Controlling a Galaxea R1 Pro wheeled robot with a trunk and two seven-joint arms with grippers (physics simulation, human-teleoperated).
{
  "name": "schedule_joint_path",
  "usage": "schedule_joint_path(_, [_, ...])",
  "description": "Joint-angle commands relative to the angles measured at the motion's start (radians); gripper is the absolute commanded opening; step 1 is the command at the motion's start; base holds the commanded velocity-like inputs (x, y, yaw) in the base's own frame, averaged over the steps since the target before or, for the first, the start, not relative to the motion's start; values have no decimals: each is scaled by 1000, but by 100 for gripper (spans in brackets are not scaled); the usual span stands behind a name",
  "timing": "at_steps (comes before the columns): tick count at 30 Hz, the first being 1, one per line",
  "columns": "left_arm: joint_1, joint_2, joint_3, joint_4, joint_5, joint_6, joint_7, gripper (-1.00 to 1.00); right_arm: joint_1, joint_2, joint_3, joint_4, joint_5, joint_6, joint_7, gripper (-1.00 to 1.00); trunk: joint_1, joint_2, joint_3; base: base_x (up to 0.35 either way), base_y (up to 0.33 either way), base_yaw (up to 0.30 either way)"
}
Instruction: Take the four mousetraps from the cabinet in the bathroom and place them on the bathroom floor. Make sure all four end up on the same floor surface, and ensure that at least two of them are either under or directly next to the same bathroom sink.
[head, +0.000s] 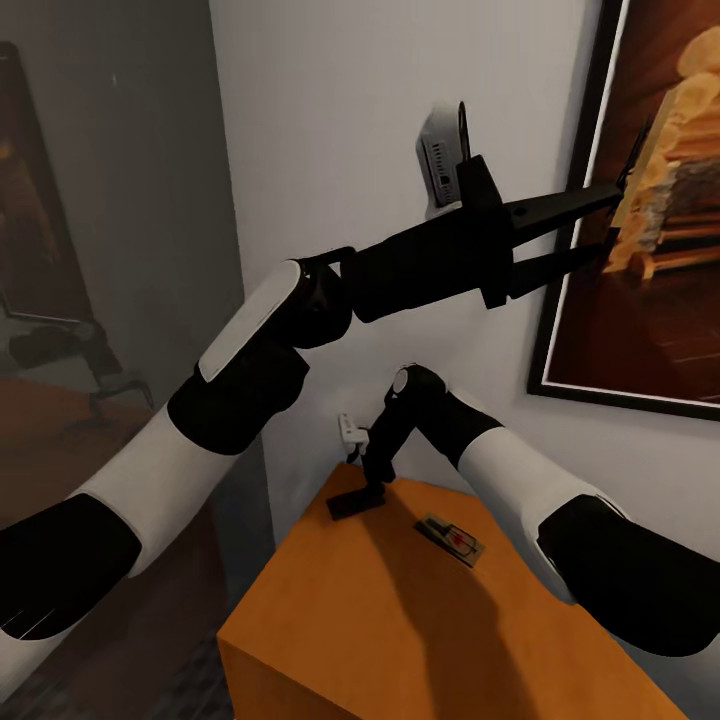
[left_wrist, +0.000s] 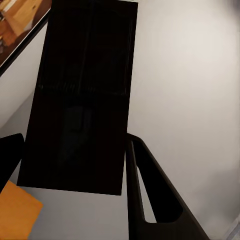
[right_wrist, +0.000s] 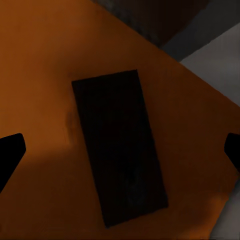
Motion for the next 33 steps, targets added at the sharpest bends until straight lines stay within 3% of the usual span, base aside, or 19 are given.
schedule_joint_path(1, [-1,0,1,0,8,2,7,-100,5,0,1,2,3,11,4,100,0,-1,-1,0,0,0])
schedule_joint_path(9, [-1,0,1,0,8,2,7,-100,58,-1,1,9,3,8,-12,100,0,-1,-1,0,0,0])
schedule_joint_path(27, [-1,-2,1,-1,8,2,7,-100,101,-2,1,9,3,5,-13,100,0,-1,-1,0,0,0])
schedule_joint_path(28, [-1,-2,1,-2,8,2,7,-100,104,-3,1,9,3,5,-13,-100,0,-1,-1,0,0,0])
schedule_joint_path(33, [-1,-2,1,-2,8,2,7,-100,107,-4,1,9,3,5,-14,-100,0,-1,-1,0,0,0])
